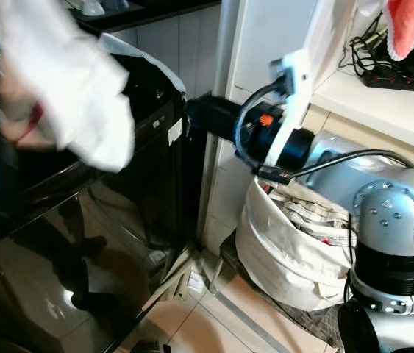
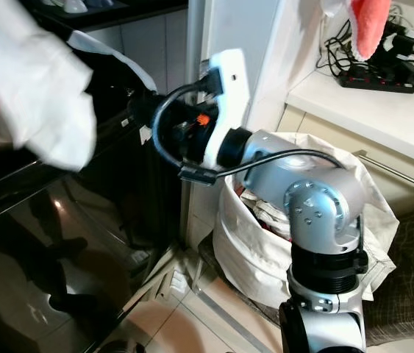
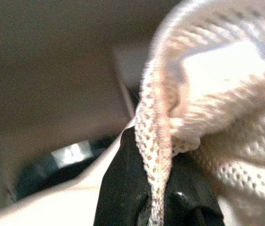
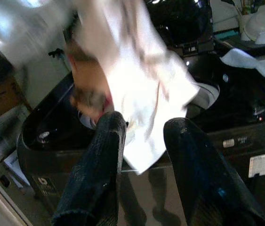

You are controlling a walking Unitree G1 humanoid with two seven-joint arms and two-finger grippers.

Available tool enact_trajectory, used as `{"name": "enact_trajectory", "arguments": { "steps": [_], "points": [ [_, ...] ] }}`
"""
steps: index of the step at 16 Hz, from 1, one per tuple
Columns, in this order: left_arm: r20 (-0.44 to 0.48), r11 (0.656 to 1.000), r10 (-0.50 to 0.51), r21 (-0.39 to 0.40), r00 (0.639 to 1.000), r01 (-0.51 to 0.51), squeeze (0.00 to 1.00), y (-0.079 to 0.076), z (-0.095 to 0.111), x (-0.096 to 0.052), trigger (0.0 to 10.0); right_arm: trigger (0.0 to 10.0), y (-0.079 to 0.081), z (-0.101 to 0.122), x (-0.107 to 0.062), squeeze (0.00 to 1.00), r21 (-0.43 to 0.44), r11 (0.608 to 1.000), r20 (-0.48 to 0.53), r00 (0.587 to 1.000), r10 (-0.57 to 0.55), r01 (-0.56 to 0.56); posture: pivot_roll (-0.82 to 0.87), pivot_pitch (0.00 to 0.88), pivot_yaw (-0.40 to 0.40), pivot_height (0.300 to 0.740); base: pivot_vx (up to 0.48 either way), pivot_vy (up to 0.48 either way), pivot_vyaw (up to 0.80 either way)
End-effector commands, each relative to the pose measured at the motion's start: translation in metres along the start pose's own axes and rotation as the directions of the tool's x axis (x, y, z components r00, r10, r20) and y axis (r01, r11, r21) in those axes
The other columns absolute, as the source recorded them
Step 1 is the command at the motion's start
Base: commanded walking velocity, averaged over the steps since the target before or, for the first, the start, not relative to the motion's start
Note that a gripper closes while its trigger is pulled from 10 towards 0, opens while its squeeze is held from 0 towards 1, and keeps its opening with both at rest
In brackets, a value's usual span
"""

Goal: Clothes washing

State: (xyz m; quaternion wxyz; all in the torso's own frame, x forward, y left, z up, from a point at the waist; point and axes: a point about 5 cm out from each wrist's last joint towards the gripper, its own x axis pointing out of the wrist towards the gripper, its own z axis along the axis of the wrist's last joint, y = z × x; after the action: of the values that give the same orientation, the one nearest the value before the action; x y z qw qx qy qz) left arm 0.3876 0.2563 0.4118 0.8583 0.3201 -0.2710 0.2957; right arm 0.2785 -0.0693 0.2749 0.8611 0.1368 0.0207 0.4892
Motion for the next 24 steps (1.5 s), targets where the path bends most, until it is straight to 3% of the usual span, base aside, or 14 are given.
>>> {"name": "enact_trajectory", "arguments": {
  "steps": [1,2,5,6,7,11,19,24],
  "points": [
    [-0.164,0.989,-0.130,0.053,0.978,0.140,0.00,-0.029,-0.036,-0.021,7.1,10.0,0.001,-0.001,-0.001,0.00,-0.026,1.000,-0.003,1.000,-0.015,0.015,-0.02,0.000,-0.043,0.740,0.000,0.000,0.00],
    [-0.220,0.982,-0.168,0.052,0.961,0.184,0.00,-0.040,-0.049,-0.031,10.0,10.0,0.001,-0.003,-0.001,0.00,-0.030,0.999,-0.011,1.000,-0.015,0.014,-0.02,0.000,-0.043,0.740,0.000,0.000,0.00],
    [-0.398,0.949,-0.313,-0.086,0.862,0.304,0.00,-0.071,-0.083,-0.066,10.0,10.0,0.006,-0.011,-0.002,0.00,-0.050,0.999,-0.049,0.999,-0.002,0.000,-0.02,0.000,-0.042,0.740,0.000,0.000,0.00],
    [-0.491,0.910,-0.413,-0.186,0.767,0.371,0.00,-0.083,-0.099,-0.083,10.0,10.0,0.009,-0.015,-0.002,0.00,-0.057,0.998,-0.077,0.997,0.014,-0.018,-0.03,0.000,-0.041,0.740,0.000,0.000,0.00],
    [-0.523,0.891,-0.454,-0.239,0.721,0.387,1.00,-0.085,-0.104,-0.088,10.0,10.0,0.011,-0.017,-0.002,0.00,-0.060,0.998,-0.091,0.996,0.024,-0.030,-0.02,0.000,-0.045,0.740,0.000,0.000,0.00],
    [-0.564,0.868,-0.495,-0.288,0.661,0.405,1.00,-0.082,-0.108,-0.088,10.0,10.0,0.013,-0.022,-0.003,0.00,-0.047,0.997,-0.132,0.990,0.057,-0.064,-0.01,0.000,-0.051,0.740,0.000,0.000,0.00],
    [-0.565,0.864,-0.501,-0.293,0.655,0.409,1.00,-0.082,-0.106,-0.087,10.0,10.0,0.009,-0.023,-0.004,0.00,-0.050,0.998,-0.138,0.990,0.035,-0.043,-0.01,0.000,-0.049,0.740,0.000,0.000,0.00],
    [-0.581,0.855,-0.513,-0.282,0.632,0.435,1.00,-0.085,-0.112,-0.094,10.0,10.0,0.006,-0.023,-0.004,0.00,-0.053,0.998,-0.144,0.989,0.013,-0.021,-0.01,0.000,-0.051,0.740,0.000,0.000,0.00]
  ]
}}
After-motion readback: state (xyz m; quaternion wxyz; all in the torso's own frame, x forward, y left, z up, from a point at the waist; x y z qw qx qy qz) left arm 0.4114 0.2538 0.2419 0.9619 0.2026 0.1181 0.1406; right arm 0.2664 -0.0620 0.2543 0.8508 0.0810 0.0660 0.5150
